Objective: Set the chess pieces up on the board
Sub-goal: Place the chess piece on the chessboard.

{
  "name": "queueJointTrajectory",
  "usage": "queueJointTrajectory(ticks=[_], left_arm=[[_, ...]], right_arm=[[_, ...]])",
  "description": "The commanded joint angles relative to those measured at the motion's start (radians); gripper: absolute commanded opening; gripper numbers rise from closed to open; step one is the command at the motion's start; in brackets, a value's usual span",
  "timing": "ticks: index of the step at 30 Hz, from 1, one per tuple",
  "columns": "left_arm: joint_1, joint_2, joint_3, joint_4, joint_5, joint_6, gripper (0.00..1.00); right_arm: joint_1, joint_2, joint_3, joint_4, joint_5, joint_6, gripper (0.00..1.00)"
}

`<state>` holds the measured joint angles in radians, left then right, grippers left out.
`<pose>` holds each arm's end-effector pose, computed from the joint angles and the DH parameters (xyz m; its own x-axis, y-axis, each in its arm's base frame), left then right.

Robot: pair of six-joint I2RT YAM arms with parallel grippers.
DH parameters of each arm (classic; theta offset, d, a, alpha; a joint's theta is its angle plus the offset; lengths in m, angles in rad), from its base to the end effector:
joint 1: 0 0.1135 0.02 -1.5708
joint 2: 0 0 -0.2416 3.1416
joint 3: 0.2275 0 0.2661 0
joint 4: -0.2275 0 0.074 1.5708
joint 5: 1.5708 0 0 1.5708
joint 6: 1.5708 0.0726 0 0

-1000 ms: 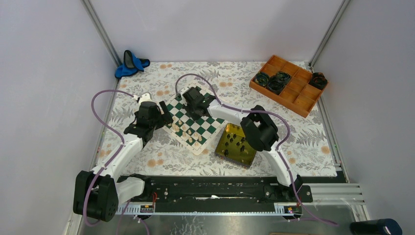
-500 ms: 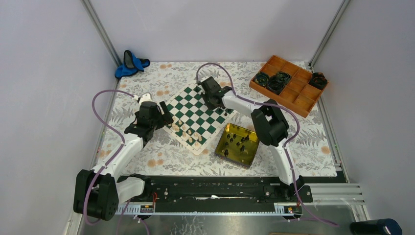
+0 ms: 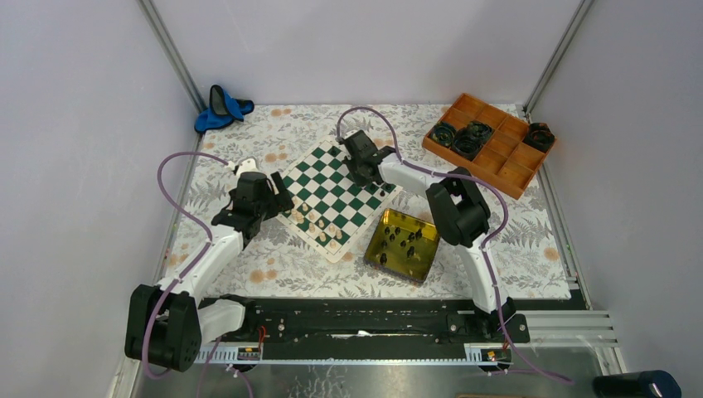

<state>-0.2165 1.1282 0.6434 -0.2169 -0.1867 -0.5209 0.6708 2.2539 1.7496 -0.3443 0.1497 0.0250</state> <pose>0.2811 -0.0480 0.1703 -0.5830 -0.3725 -0.7221 -0.2507 0.9278 -0.2762 0.4179 0.3178 0.1188 -0.6010 -0.4454 -0.6636 -0.5226 0.8473 -0.0954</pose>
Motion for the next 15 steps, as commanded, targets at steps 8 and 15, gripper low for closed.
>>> queueJointTrajectory(ticks=[8, 15], left_arm=[[-0.009, 0.019, 0.007, 0.049, 0.004, 0.009, 0.99], [-0.009, 0.025, 0.006, 0.053, 0.004, 0.010, 0.99]], right_arm=[[-0.019, -0.026, 0.031, 0.039, 0.023, 0.007, 0.02], [-0.022, -0.010, 0.037, 0.034, 0.011, 0.007, 0.03]])
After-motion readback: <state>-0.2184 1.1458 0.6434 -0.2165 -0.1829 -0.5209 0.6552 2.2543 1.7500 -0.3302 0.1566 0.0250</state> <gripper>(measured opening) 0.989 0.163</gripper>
